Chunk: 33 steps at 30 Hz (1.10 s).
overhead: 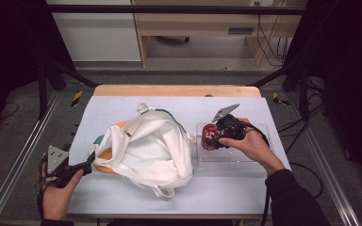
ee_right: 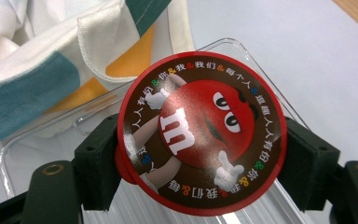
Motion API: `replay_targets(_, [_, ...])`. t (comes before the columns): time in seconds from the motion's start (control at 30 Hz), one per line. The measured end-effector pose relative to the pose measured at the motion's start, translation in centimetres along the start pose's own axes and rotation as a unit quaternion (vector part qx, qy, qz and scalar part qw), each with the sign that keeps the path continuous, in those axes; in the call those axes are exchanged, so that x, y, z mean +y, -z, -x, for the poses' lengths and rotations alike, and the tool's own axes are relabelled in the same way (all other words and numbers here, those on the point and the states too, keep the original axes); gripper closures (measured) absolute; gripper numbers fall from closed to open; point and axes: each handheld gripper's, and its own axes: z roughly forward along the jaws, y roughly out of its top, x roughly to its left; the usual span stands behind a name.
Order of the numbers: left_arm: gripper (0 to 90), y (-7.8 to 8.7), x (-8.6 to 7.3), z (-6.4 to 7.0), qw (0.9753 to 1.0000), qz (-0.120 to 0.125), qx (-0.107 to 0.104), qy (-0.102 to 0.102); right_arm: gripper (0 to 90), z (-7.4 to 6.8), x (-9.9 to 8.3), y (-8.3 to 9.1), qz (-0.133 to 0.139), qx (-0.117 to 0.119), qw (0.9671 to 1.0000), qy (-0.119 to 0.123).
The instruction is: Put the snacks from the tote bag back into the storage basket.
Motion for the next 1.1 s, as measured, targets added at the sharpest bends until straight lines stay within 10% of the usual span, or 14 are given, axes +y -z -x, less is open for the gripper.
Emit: replay_targets(1.1, [5.5, 0.0, 0.0, 0.0, 1.0, 0.001, -0.001, 0.0, 25.8, -0.5, 0.7, -1.6, -0.005, -0.001, 1.0, -0.005])
